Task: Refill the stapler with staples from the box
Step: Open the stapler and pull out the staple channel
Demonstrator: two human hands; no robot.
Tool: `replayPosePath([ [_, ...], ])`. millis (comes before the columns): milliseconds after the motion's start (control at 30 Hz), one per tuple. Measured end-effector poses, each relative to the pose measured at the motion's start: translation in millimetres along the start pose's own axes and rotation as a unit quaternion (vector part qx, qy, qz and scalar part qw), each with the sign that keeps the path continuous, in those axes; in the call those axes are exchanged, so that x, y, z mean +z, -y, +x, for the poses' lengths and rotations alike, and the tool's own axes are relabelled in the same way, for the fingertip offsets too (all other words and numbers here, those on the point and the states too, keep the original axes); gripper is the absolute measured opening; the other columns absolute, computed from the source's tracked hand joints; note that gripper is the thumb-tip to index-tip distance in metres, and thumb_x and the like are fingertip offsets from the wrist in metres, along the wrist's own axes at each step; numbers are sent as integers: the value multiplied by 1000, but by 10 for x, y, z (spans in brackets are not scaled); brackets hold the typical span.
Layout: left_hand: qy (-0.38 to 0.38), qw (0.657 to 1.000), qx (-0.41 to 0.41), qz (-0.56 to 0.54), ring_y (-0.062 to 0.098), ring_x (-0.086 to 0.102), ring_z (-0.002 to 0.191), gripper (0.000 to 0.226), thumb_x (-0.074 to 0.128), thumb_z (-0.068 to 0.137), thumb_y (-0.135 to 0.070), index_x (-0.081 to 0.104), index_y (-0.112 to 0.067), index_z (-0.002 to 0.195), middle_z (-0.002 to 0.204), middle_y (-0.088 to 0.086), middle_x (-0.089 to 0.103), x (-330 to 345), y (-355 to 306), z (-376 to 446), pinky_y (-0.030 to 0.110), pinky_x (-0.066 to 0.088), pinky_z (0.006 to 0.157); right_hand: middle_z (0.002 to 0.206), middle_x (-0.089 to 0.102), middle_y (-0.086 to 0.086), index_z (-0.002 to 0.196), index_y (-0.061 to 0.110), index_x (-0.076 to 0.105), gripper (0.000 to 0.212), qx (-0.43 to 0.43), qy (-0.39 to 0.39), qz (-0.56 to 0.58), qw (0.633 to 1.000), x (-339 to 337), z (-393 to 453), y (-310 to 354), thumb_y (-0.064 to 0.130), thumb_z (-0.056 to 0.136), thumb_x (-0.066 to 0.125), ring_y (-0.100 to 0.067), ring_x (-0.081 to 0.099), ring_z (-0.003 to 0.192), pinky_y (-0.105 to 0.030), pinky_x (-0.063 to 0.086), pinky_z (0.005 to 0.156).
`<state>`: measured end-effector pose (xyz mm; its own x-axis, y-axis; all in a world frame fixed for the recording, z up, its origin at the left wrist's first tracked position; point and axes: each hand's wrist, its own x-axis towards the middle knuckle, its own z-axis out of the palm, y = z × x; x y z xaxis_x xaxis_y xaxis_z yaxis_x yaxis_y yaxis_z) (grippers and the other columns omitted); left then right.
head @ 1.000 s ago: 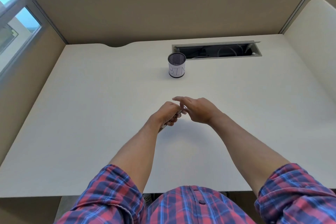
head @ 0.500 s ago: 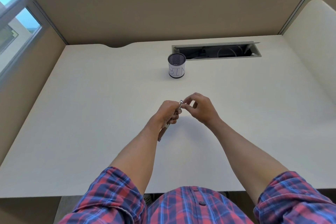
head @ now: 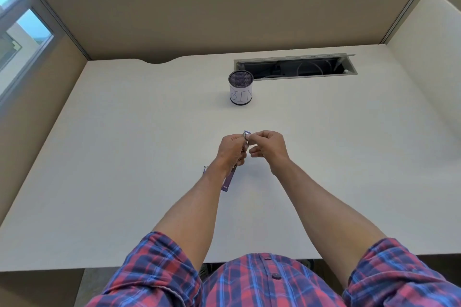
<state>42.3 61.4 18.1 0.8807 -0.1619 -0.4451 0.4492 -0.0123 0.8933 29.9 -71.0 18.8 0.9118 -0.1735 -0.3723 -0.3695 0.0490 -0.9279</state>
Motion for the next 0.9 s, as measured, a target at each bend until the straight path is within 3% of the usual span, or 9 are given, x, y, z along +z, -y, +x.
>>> replayPosePath([
  [133,-4,999,-1,-51,15,30,47,8,50,83,-5,57,-7,81,65,5,46,19,-43,-46,25,21,49,64,70,-5,79,8,71,4,-3,-3,7,1000,92,-12,29,9,75,70,-15,65,54,-29,58,59],
  [233,7,997,1,-77,14,29,48,15,48,74,-6,57,-7,85,68,6,44,-12,-72,-69,24,22,47,65,71,-6,83,7,73,5,9,17,44,999,69,-14,31,5,79,71,-16,65,54,-27,57,58],
  [433,39,994,3,-104,14,26,51,17,44,68,-4,59,-10,75,70,5,40,-38,-92,-105,25,23,45,66,73,-8,86,2,72,6,16,31,89,995,42,-44,49,-2,81,72,-18,68,54,-25,57,56],
  [667,22,999,22,-44,14,28,50,15,46,77,-7,58,-7,87,66,5,41,-44,-99,-87,24,22,46,69,71,-9,87,7,74,8,12,30,87,996,50,-69,78,6,80,74,-18,65,56,-25,56,56],
  [733,8,999,36,-9,14,29,48,11,48,78,-11,58,-7,80,63,4,40,-30,-88,-76,24,23,48,68,71,-8,82,9,74,4,4,19,74,997,61,-68,68,11,79,74,-18,64,57,-27,58,58],
  [800,-16,997,59,38,13,32,48,18,48,80,-15,58,-11,65,57,-1,39,-8,-69,-56,22,25,46,69,72,-6,81,9,74,7,-9,1,51,999,79,-58,55,15,79,74,-19,66,59,-32,61,62],
  [900,-48,989,97,104,11,38,52,28,47,82,-21,64,0,75,56,-6,44,22,-33,-24,21,33,48,70,72,-3,83,7,74,11,-42,-26,6,999,104,-52,47,17,82,71,-19,70,60,-34,62,63],
])
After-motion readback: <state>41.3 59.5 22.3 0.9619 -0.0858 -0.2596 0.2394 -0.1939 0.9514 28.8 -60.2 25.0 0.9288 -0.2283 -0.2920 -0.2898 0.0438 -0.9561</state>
